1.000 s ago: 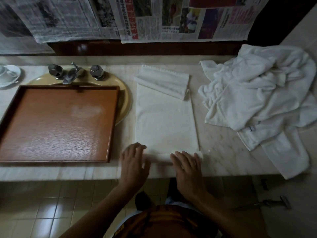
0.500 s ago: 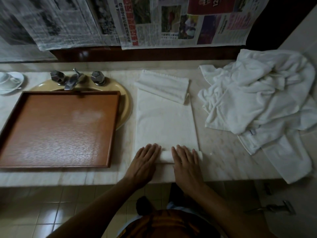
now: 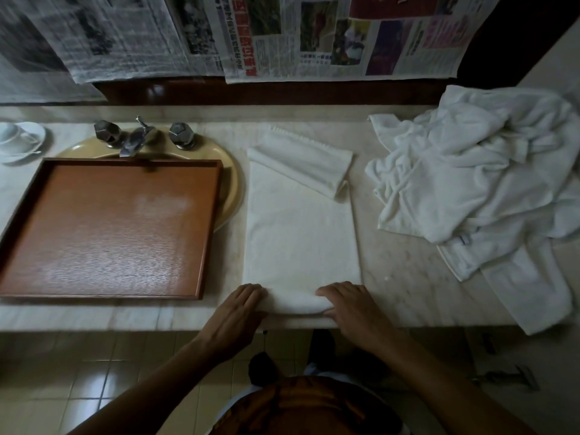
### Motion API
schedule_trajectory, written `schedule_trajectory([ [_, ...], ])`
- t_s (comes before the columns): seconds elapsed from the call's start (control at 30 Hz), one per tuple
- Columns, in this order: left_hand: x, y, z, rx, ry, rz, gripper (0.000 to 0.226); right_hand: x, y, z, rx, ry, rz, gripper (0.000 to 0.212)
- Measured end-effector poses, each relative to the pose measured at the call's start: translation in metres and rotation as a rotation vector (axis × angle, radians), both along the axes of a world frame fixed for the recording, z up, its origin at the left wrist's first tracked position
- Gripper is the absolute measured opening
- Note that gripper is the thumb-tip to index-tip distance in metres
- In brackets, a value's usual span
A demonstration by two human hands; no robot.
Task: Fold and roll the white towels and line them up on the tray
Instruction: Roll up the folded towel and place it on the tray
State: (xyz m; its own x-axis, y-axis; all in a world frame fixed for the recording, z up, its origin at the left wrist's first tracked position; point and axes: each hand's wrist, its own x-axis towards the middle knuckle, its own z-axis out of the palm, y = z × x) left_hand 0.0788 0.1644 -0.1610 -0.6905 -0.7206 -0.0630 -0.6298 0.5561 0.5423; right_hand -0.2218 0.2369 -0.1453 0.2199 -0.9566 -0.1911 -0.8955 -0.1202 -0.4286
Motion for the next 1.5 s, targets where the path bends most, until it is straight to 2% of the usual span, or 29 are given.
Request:
schedule_trajectory([
  [0.13,-0.002,-0.004,0.011,0.094,0.057,0.093,0.039,-0.007,-0.011,0.011,0.063,-0.076,-0.051,0.037],
  [0.3,-0.009,-0.017,0.016,0.218,0.069,0.249,0.032,-0.009,-0.034,0.02,0.111,-0.019,-0.089,0.036],
  [0.4,-0.023,-0.024,0.028,0.314,0.083,0.403,0.024,-0.003,-0.038,0.021,-0.004,-0.017,-0.171,0.038],
  [0.5,-0.037,-0.027,0.034,0.381,0.131,0.596,0.019,0.02,-0.019,0.021,-0.157,0.01,-0.183,0.052],
  [0.57,-0.042,-0.023,0.032,0.333,0.099,0.634,0.02,0.037,-0.001,0.017,-0.204,0.073,-0.172,0.059],
  [0.6,-0.043,-0.02,0.032,0.242,0.062,0.634,0.024,0.043,0.008,0.014,-0.184,0.121,-0.168,0.065],
  [0.67,-0.045,-0.01,0.028,-0.022,-0.006,0.536,0.038,0.048,0.019,0.005,-0.137,0.189,-0.168,0.08],
  [0.73,-0.048,0.006,0.019,-0.201,-0.072,0.318,0.059,0.047,0.022,0.0,-0.111,0.206,-0.16,0.09],
  [0.83,-0.051,0.026,-0.002,-0.297,-0.233,0.016,0.089,0.049,0.021,-0.004,-0.109,0.221,-0.156,0.089],
  [0.9,-0.052,0.023,-0.008,-0.302,-0.297,-0.023,0.097,0.05,0.018,-0.006,-0.108,0.225,-0.167,0.082],
  [1.13,-0.053,-0.029,0.002,-0.226,-0.263,-0.034,0.073,0.04,-0.027,-0.002,-0.085,0.335,-0.135,0.075],
  [1.3,-0.041,-0.045,0.007,-0.266,-0.229,-0.082,0.066,0.019,-0.035,0.004,-0.116,0.302,-0.06,0.071],
  [1.43,-0.023,-0.027,0.01,-0.208,-0.195,-0.151,0.062,0.014,-0.016,0.007,-0.112,0.231,-0.025,0.066],
  [1.5,-0.016,-0.014,0.011,-0.144,-0.145,-0.131,0.057,0.015,-0.003,0.006,-0.046,0.183,-0.03,0.063],
])
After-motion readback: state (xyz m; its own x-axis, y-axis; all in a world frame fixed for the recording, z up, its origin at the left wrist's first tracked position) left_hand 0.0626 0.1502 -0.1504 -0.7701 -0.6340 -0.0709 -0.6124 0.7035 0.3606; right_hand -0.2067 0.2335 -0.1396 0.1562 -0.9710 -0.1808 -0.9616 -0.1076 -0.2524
